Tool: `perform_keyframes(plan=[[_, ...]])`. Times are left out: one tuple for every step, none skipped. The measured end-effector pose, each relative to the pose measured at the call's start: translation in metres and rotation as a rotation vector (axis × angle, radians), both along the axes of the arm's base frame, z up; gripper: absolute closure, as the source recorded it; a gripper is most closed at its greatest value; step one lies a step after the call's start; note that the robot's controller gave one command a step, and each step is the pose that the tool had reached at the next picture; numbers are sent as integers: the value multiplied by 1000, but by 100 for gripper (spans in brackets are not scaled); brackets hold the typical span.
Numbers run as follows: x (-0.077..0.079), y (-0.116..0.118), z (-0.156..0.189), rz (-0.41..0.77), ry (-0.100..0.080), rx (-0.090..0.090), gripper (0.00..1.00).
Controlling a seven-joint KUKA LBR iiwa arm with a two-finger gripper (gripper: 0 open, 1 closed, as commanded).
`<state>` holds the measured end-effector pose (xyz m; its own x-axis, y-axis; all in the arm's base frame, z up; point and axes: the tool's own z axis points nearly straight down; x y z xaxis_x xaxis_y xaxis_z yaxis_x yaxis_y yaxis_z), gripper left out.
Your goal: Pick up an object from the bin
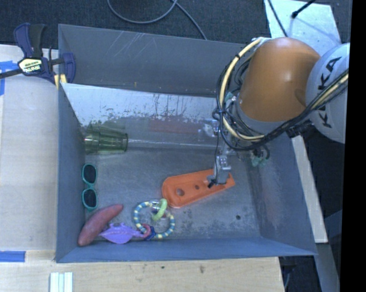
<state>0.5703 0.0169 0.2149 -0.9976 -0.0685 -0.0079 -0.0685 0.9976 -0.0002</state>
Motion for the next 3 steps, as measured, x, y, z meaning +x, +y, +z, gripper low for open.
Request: perform_keyframes(plan=[[-29, 8, -68, 108, -1, -1, 0], [-21, -1, -108, 106, 0, 0, 0], [35, -18, -137, 498, -8, -4, 100]])
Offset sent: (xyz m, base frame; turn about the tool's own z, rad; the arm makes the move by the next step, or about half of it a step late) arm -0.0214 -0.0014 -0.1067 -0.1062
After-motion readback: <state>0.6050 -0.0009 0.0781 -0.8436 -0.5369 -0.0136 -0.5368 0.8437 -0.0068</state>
